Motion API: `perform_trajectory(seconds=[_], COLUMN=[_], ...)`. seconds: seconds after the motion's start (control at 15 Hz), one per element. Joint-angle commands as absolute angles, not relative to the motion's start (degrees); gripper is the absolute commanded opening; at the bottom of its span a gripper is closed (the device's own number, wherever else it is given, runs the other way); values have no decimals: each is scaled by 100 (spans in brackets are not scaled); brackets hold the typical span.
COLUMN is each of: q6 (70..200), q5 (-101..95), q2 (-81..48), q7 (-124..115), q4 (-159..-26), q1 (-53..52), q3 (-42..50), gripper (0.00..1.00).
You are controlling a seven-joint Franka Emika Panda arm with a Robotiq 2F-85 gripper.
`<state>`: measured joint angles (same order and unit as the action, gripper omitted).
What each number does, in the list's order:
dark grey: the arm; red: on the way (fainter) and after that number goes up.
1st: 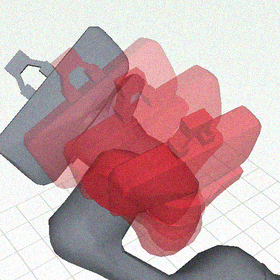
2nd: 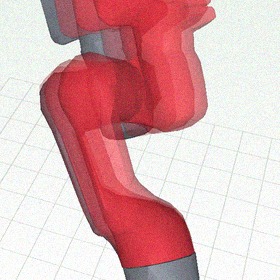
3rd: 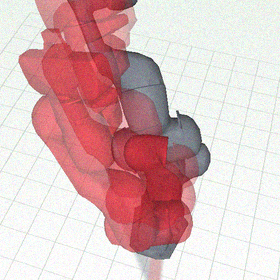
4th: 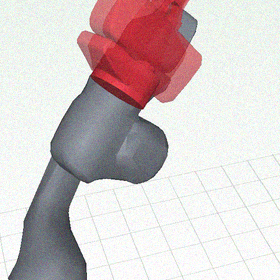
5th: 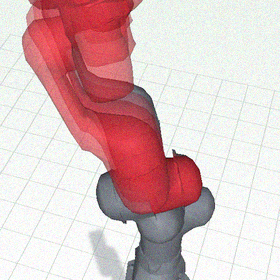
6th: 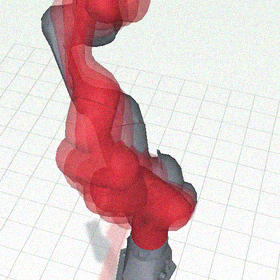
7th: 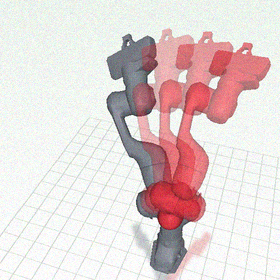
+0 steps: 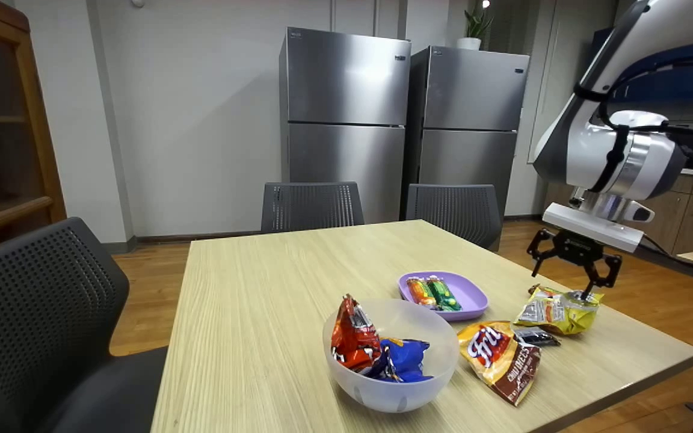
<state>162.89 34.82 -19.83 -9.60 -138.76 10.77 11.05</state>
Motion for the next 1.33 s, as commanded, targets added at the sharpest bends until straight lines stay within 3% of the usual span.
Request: perform_trajectory(seconds=[0.0, 0.47, 0.53, 0.6, 0.8, 1.2, 1.27], q6=[16139, 16149, 16154, 16166, 16185, 16214, 16226], q5=[3527, 3535, 3540, 3544, 3542, 3543, 3542], q2=[-2099, -2235, -2244, -2251, -2276, -2263, -2249], q7=[-1092, -1077, -1069, -1060, -1056, -1030, -1022], q4=[-13670, -13576, -13572, -13569, -13555, -13572, -13584], q1=[1018, 978, 980, 983, 979, 970, 965], q3=[1032, 995, 991, 987, 988, 973, 968], gripper=[100, 100, 93, 74, 49, 3, 0])
